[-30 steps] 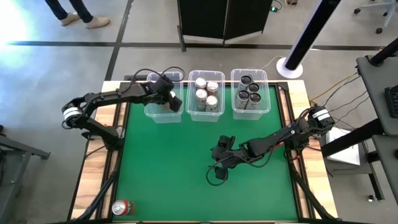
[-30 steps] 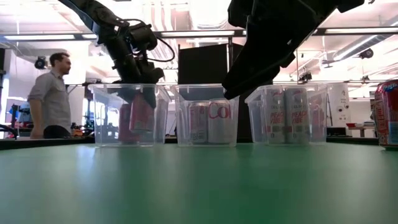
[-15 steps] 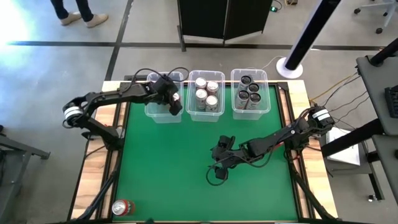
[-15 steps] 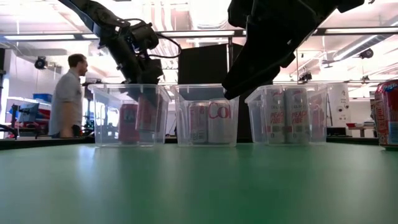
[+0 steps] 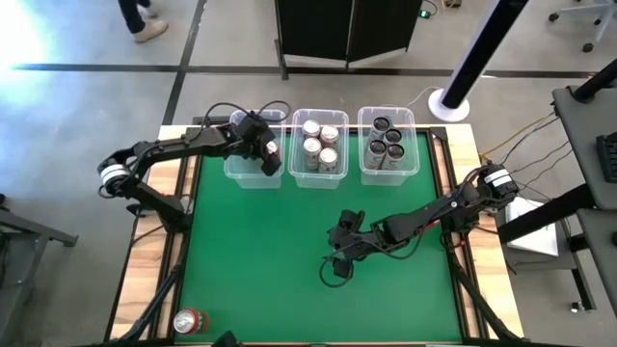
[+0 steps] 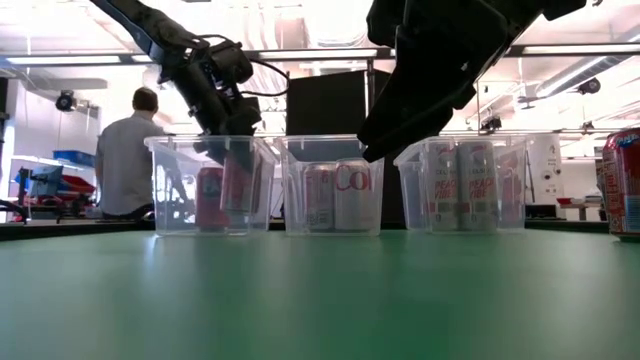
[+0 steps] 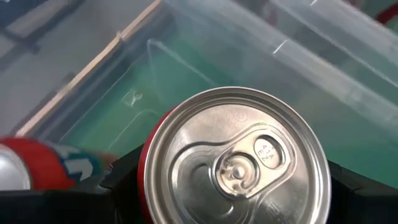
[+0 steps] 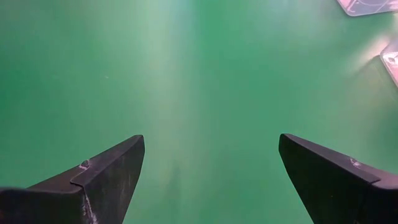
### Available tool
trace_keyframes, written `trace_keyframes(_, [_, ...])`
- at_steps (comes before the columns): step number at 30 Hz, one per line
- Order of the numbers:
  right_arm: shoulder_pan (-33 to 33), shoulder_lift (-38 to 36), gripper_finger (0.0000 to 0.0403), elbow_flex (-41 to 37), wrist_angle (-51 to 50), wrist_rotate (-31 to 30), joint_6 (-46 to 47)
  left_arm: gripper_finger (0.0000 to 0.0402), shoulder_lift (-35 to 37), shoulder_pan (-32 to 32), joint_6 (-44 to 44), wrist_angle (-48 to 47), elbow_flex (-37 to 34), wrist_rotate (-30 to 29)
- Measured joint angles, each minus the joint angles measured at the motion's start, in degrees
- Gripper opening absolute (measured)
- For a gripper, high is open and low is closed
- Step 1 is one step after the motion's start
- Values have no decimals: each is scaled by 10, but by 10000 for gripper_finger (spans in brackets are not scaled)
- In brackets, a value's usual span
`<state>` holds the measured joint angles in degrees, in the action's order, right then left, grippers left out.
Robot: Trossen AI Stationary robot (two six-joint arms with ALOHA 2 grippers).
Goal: Sort soda cans
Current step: Put the top middle orange soda can into the left transparent bin
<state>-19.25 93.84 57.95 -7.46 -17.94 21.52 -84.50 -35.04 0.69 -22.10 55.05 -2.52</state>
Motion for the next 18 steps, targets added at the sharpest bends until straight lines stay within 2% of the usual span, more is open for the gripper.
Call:
trace_keyframes(5, [0, 0, 368, 0, -1, 0, 0, 281, 0, -4, 38, -10, 4, -9])
trace_keyframes(13, [1, 0, 368, 0, -2, 0, 0, 281, 0, -21, 24, -35, 43, -17])
trace_keyframes(16, [1, 0, 368, 0, -2, 0, 0, 281, -1, -31, 7, -38, 40, -6])
trace_keyframes(18, [1, 0, 368, 0, -2, 0, 2, 281, -3, -37, -6, -35, 32, 23])
